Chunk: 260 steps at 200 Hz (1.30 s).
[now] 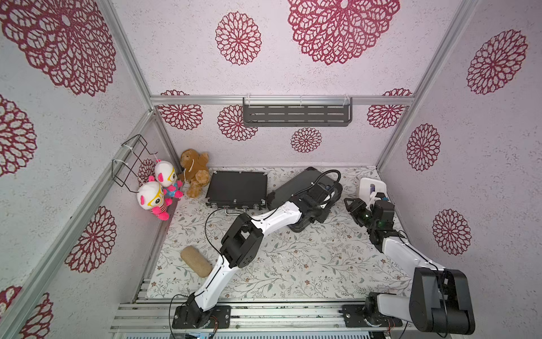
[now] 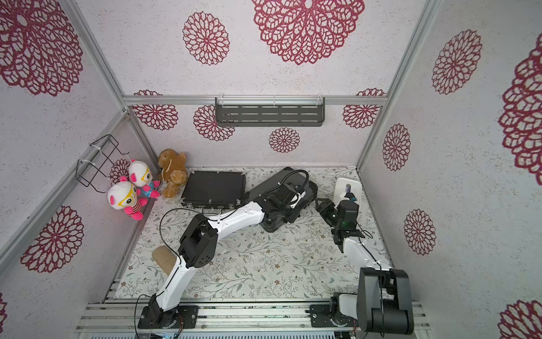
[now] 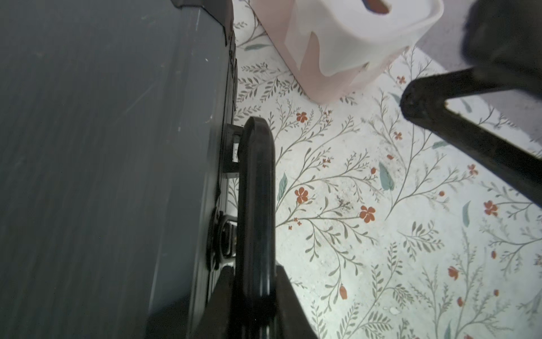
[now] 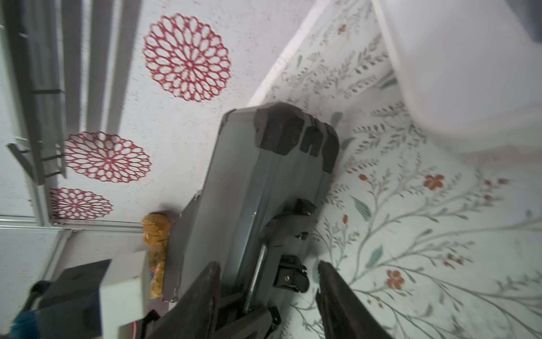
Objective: Open the poker set cases
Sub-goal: Open the fastener on the poker set case, then place the poker set case at the center of the board.
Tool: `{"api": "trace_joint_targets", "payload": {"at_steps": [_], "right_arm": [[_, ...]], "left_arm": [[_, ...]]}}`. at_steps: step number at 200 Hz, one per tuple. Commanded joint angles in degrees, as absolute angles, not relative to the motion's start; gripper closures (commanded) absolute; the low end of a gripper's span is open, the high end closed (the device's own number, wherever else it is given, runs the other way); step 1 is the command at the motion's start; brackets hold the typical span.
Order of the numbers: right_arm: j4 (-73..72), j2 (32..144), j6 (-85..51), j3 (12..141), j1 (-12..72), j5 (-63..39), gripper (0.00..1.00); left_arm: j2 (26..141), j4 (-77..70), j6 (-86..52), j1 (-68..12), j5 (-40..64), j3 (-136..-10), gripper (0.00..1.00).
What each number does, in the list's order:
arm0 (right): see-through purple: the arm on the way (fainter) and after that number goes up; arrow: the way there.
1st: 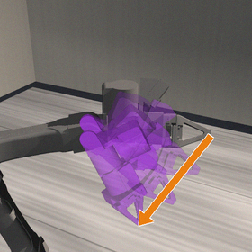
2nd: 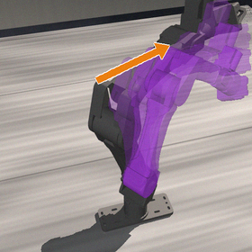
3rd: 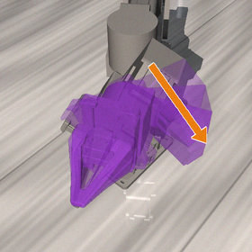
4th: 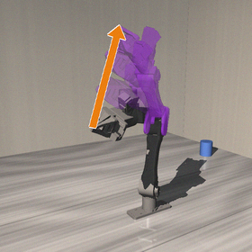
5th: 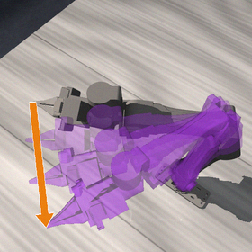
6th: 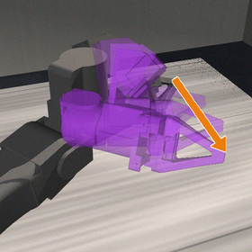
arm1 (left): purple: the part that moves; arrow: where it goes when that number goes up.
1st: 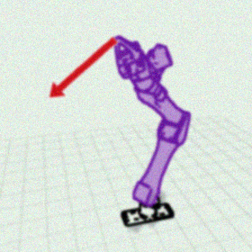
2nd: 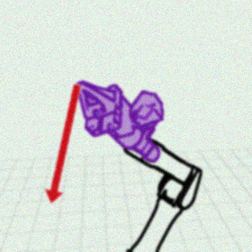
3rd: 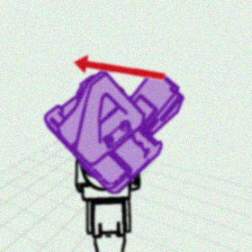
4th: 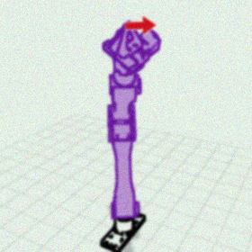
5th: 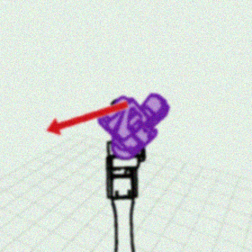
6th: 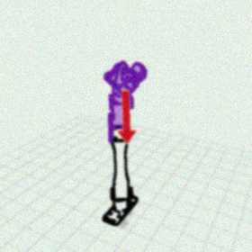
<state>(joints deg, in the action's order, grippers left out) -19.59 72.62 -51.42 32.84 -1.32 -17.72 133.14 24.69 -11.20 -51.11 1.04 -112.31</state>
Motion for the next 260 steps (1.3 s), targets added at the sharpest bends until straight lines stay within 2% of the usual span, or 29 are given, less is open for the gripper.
{"api": "trace_joint_targets", "payload": {"at_steps": [1,115,126,141,163,235,248,260], "right_arm": [[-17.60,71.42,-48.25,31.59,-1.60,-17.22,0.44],[-17.32,73.81,-47.64,30.54,-1.67,-17.37,0.43],[-17.18,73.84,-47.55,30.44,-1.76,-17.14,0.43],[-16.99,74.26,-47.37,30.41,-1.79,-17.22,0.42],[-17.37,75.18,-47.35,29.70,-1.78,-17.23,0.42],[-27.14,83.56,-51.05,25.84,-0.73,-18.85,0.42],[-27.42,84.28,-50.85,26.08,-0.48,-18.51,0.42],[-26.51,84.46,-50.05,26.93,-0.41,-18.05,0.42]], "left_arm": [[131.44,14.56,-13.20,-51.81,3.29,-112.50,1.00],[131.64,12.19,-7.69,-57.04,-10.01,-108.41,1.00],[131.66,12.37,-7.32,-57.27,-10.16,-108.54,0.94],[131.42,12.40,-6.62,-57.70,-10.54,-108.41,0.81],[131.22,12.18,-5.89,-58.31,-11.23,-108.04,0.71],[130.49,10.11,-7.79,-58.94,-13.56,-105.25,0.69],[129.67,10.34,-8.58,-58.84,-14.86,-104.72,0.67],[128.59,11.50,-9.75,-58.72,-16.98,-104.68,0.59]]}}
